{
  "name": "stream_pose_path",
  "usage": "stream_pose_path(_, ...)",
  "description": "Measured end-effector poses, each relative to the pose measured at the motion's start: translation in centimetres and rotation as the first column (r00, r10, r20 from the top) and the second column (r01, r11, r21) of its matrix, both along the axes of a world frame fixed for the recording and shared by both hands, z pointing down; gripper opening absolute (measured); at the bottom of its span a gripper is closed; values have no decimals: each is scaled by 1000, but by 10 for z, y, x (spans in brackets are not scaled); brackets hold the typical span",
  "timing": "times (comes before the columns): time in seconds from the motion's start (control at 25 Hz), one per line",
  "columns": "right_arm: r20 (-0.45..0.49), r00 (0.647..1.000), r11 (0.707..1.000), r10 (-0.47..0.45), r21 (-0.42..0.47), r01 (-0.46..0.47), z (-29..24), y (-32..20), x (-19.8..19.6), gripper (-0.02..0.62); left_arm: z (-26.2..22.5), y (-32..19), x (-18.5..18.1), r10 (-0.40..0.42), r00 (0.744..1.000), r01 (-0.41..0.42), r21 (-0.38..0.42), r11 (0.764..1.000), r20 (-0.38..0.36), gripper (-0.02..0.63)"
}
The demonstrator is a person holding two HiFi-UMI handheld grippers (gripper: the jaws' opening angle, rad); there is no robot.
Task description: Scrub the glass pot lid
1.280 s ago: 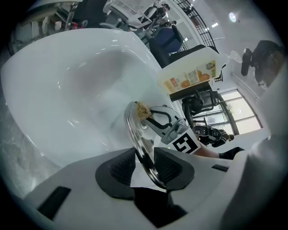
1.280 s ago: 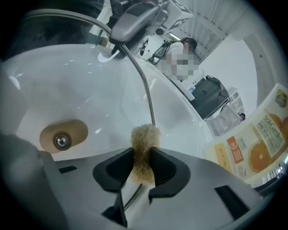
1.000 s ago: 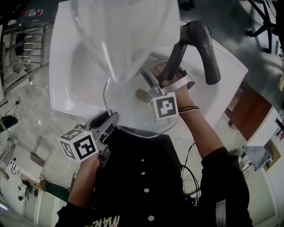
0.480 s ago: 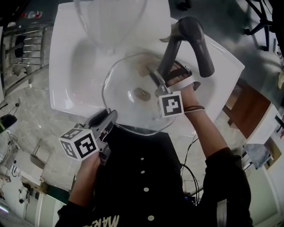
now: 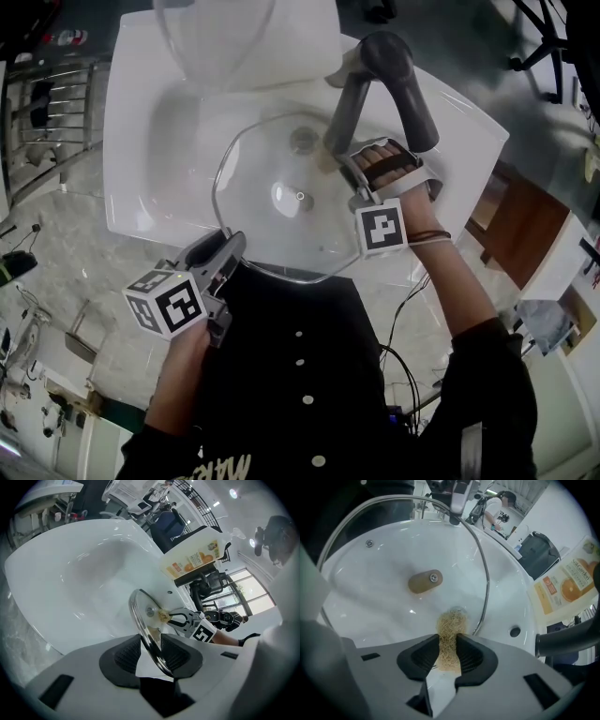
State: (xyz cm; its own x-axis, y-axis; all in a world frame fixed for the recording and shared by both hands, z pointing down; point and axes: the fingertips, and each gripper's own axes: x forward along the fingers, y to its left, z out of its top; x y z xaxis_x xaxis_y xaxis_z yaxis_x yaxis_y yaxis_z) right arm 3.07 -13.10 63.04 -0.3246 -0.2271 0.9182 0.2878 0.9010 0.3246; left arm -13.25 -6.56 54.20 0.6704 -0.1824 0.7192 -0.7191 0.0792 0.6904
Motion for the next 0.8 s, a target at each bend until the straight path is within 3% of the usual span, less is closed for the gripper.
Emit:
stream_pose_path(0.28, -62, 996, 997, -65, -52, 62, -5, 18, 19, 126, -2, -1, 2, 24, 1000, -24, 14, 1000, 15, 156)
stream_pose_path(0.56, -71, 996, 998, -56, -41, 53, -3, 18, 19, 126, -1, -1, 1, 28, 999, -29, 15, 999, 16, 156)
stream_pose_path(0.64, -46, 998, 999, -34, -27, 33, -8, 14, 15, 127, -1, -1, 1, 33, 999, -33, 15, 999, 19, 156)
stream_pose_path(0.8, 102, 995, 998, 19, 57, -24, -31, -1, -18, 128, -2, -1, 2, 32, 999, -33, 16, 999, 21, 156)
